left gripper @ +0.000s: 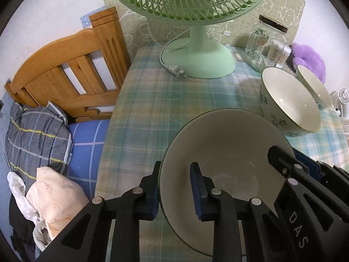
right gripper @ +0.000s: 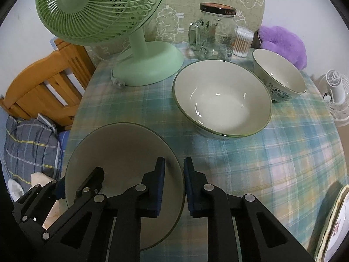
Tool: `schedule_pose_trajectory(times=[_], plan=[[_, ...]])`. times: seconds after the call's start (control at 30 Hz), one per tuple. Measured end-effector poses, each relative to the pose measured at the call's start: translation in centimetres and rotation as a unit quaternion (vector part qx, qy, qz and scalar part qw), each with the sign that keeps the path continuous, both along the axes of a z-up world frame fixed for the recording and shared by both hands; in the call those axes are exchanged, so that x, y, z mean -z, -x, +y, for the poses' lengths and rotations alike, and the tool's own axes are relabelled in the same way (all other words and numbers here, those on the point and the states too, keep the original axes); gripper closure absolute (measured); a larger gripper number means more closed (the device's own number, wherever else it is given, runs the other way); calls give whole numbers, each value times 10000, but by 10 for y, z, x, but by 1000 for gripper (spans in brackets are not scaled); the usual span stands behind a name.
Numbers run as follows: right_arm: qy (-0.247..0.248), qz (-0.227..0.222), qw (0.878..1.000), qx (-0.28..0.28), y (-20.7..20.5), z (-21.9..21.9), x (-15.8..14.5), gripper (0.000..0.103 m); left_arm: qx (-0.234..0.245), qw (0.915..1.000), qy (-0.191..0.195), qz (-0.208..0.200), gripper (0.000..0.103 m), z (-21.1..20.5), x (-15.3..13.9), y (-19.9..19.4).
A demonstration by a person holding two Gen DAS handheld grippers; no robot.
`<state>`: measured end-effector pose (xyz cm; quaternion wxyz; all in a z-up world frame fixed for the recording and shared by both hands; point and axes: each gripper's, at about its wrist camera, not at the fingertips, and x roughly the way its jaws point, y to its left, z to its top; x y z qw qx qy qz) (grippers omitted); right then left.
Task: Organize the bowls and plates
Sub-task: 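Grasp the rim of the large cream bowl with both grippers, then lift the cream bowl with both grippers and carry it toward the plate stack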
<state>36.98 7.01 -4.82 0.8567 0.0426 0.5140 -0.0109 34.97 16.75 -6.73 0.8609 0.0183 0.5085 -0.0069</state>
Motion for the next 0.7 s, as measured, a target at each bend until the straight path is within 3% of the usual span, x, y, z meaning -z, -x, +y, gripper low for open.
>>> schedule_pose_trajectory(times=[0.7], plan=[[84,-128,9999,59,45,-20,-37,82,88,9998,111,-125,80,-15,-32,42]])
